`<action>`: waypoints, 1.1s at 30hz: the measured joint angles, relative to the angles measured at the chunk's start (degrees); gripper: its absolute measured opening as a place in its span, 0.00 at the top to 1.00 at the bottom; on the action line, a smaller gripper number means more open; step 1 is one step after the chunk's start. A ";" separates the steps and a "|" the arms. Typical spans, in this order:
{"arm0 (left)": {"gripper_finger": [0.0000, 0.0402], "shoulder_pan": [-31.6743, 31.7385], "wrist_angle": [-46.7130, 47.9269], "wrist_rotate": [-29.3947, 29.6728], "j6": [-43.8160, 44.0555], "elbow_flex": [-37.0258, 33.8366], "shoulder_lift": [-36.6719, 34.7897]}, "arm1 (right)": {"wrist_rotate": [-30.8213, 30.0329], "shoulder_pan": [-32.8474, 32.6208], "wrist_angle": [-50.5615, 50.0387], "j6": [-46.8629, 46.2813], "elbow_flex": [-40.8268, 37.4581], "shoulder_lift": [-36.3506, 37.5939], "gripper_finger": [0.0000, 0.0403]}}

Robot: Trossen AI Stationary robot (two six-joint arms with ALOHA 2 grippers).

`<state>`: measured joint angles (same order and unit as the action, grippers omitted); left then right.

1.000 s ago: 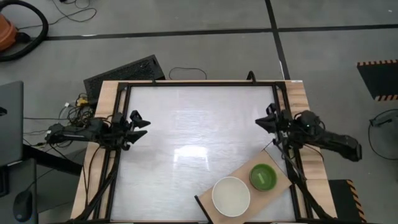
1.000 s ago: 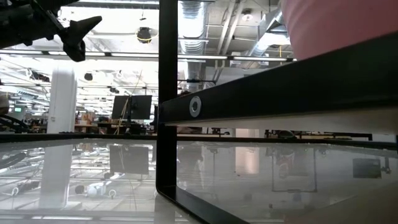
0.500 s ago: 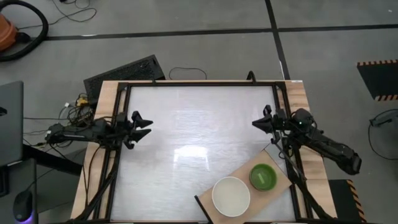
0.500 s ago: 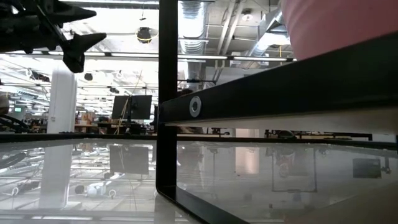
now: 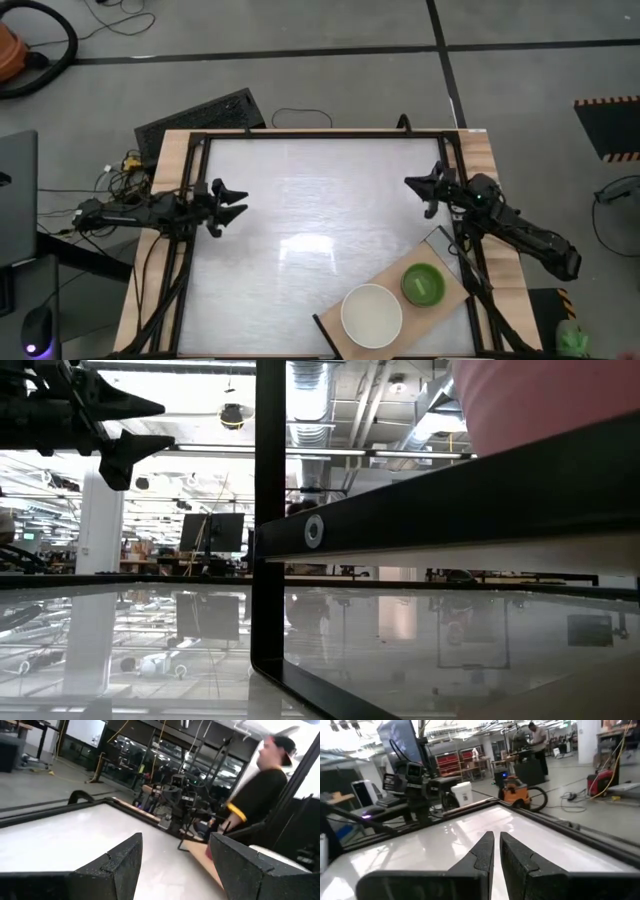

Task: Place and stack bowls onto a shelf
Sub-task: Return to Home Position

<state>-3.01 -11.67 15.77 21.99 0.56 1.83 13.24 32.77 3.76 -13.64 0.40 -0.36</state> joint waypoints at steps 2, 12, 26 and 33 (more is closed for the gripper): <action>0.45 0.00 1.02 0.36 -0.81 -0.02 0.00 | 0.11 0.00 -0.10 2.25 0.00 0.00 0.85; 0.45 0.00 6.14 5.67 -1.39 -0.09 0.01 | 0.25 -1.27 -0.60 10.57 -0.04 -1.87 0.85; 0.45 0.00 6.87 5.65 -0.29 -0.15 0.01 | 9.54 -2.05 1.53 9.14 -0.07 -9.91 0.85; 0.45 0.00 6.89 5.64 -0.17 -0.17 0.02 | 12.37 -6.84 5.89 7.64 -0.09 -9.66 0.85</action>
<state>-3.01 -4.78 21.41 21.82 0.38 1.85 25.61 25.93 9.64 -6.00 0.32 -10.02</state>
